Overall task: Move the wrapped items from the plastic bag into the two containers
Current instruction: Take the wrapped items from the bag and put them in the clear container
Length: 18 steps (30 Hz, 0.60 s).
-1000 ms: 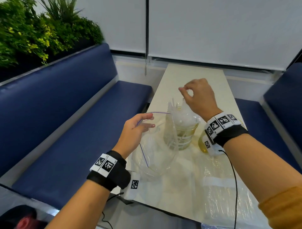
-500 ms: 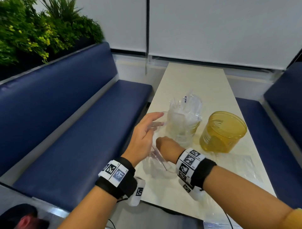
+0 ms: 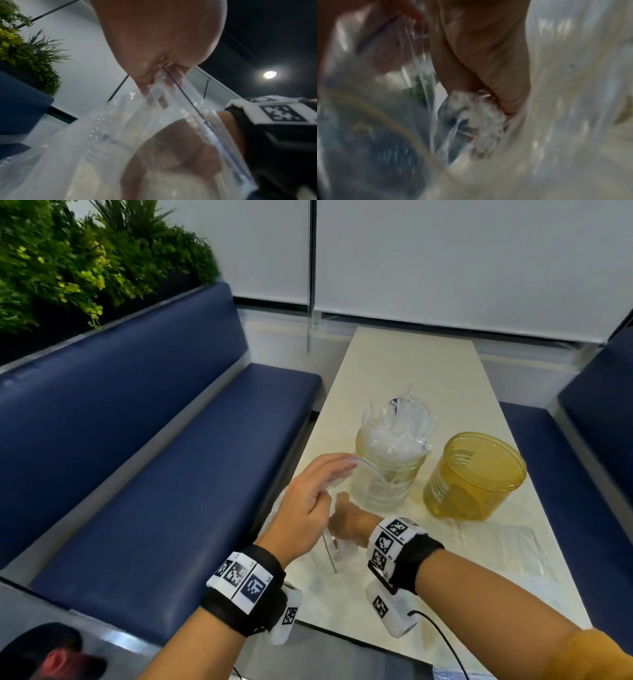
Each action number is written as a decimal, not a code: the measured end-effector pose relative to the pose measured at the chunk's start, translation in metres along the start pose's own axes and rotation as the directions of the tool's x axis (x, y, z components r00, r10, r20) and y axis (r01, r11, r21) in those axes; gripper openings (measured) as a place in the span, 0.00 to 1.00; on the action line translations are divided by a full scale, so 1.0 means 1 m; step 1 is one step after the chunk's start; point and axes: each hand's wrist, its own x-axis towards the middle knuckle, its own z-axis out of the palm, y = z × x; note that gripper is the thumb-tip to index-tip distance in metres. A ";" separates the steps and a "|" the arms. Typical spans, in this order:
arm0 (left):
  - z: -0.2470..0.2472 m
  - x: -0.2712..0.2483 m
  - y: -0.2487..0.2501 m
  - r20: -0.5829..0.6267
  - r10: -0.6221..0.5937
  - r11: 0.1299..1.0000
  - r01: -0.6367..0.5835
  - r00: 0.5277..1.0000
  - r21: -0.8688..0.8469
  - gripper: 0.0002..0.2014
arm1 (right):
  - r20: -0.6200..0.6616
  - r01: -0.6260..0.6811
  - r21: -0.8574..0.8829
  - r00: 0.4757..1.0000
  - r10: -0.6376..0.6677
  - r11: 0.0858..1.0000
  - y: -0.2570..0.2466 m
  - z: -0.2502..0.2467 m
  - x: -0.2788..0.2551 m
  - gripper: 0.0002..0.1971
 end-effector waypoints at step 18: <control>-0.029 0.035 -0.038 -0.219 -0.266 0.928 0.311 0.939 0.207 0.19 | 0.182 0.354 -0.343 0.934 -0.309 0.870 0.007 -0.127 -0.092 0.07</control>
